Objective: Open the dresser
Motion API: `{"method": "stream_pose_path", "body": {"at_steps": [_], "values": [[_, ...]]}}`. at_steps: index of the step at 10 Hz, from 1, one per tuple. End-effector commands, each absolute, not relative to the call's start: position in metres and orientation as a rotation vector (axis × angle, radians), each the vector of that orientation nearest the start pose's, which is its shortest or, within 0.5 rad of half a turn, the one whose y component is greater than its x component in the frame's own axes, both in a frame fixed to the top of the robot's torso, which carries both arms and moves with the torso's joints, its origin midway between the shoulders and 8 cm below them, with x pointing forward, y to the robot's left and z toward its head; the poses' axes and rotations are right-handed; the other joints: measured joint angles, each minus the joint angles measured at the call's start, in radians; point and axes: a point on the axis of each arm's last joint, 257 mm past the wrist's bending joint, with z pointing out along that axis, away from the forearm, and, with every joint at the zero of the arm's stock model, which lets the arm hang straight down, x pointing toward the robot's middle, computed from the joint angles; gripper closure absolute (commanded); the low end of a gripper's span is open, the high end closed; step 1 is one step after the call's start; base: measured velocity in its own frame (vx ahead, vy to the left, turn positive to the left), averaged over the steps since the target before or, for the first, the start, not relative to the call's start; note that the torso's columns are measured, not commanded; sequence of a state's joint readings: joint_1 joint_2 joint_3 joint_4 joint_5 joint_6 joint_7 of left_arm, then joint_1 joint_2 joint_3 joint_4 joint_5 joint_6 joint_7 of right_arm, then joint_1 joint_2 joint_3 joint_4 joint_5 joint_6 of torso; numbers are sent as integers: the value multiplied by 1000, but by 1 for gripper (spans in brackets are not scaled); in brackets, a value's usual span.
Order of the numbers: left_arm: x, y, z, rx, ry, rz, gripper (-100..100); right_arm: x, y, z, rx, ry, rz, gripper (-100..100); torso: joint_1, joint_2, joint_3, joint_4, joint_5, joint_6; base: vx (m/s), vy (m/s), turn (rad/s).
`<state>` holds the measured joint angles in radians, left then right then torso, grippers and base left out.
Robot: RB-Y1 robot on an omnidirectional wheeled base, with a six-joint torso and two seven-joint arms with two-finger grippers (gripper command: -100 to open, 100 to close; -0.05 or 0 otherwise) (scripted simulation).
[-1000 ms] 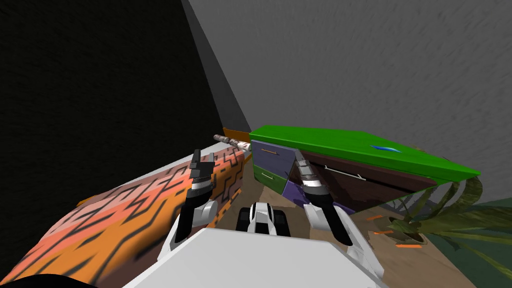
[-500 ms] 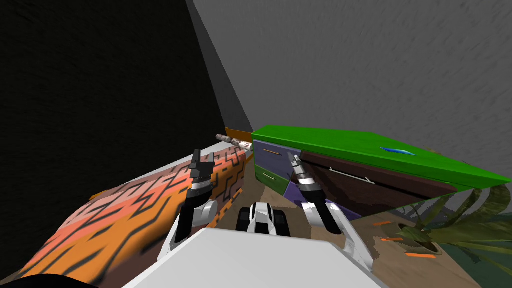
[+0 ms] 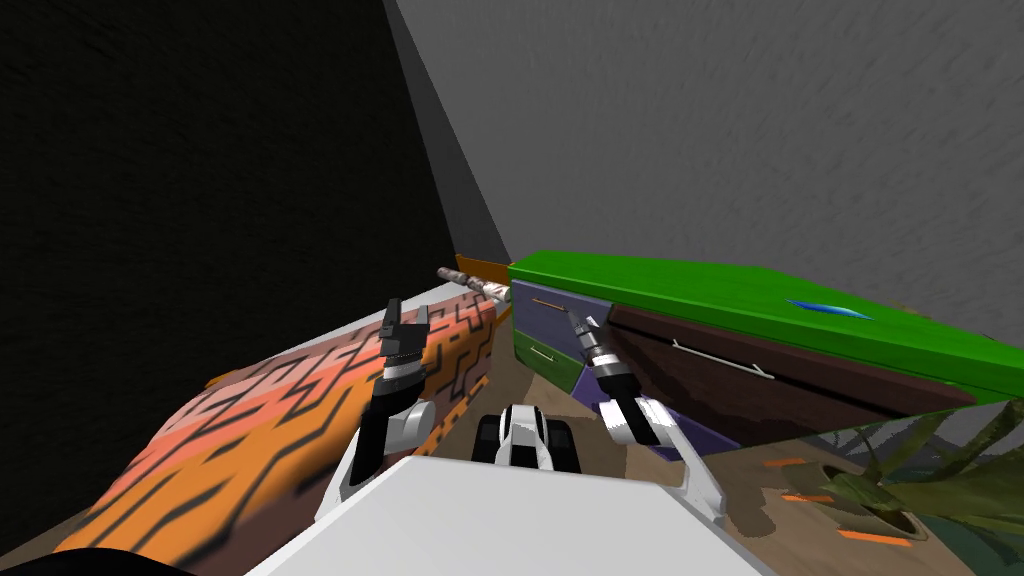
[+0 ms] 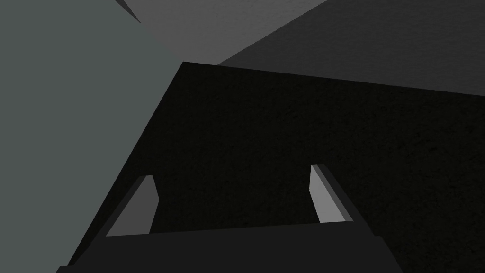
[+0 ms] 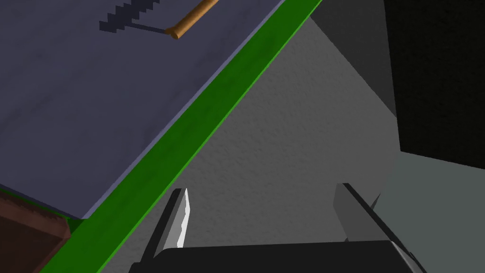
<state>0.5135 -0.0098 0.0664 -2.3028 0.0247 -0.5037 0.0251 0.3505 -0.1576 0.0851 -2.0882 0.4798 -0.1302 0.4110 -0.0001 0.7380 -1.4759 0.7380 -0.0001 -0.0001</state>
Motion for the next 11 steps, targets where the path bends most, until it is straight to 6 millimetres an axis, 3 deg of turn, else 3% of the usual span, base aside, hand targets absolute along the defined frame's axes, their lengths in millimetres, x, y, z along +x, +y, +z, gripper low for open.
{"method": "stream_pose_path", "body": {"at_steps": [1, 5, 7, 8, 11], "values": [[332, 305, 32, -667, 568, -1272, 0, 454, -228, -132, 223, 1373, 420, -100, 0, 0, 0, 0, 0, 0, 9, 23, 77], [332, 305, 32, -667, 568, -1272, 0, 470, -240, -173, 169, 1489, 229, -100, 0, 0, 0, 0, 0, 0, 12, 24, 66], [332, 305, 32, -667, 568, -1272, 0, 470, -246, -178, 175, 1509, 189, -100, 0, 0, 0, 0, 0, 0, 8, 15, 20], [332, 305, 32, -667, 568, -1272, 0, 476, -250, -194, 142, 1550, 112, -100, -1, 1, 0, 0, 0, 0, 4, 17, 67], [332, 305, 32, -667, 568, -1273, 0, 481, -263, -214, 118, 1609, -9, -100, 1, -1, 0, 0, 0, 0, 12, 26, 64]]}}
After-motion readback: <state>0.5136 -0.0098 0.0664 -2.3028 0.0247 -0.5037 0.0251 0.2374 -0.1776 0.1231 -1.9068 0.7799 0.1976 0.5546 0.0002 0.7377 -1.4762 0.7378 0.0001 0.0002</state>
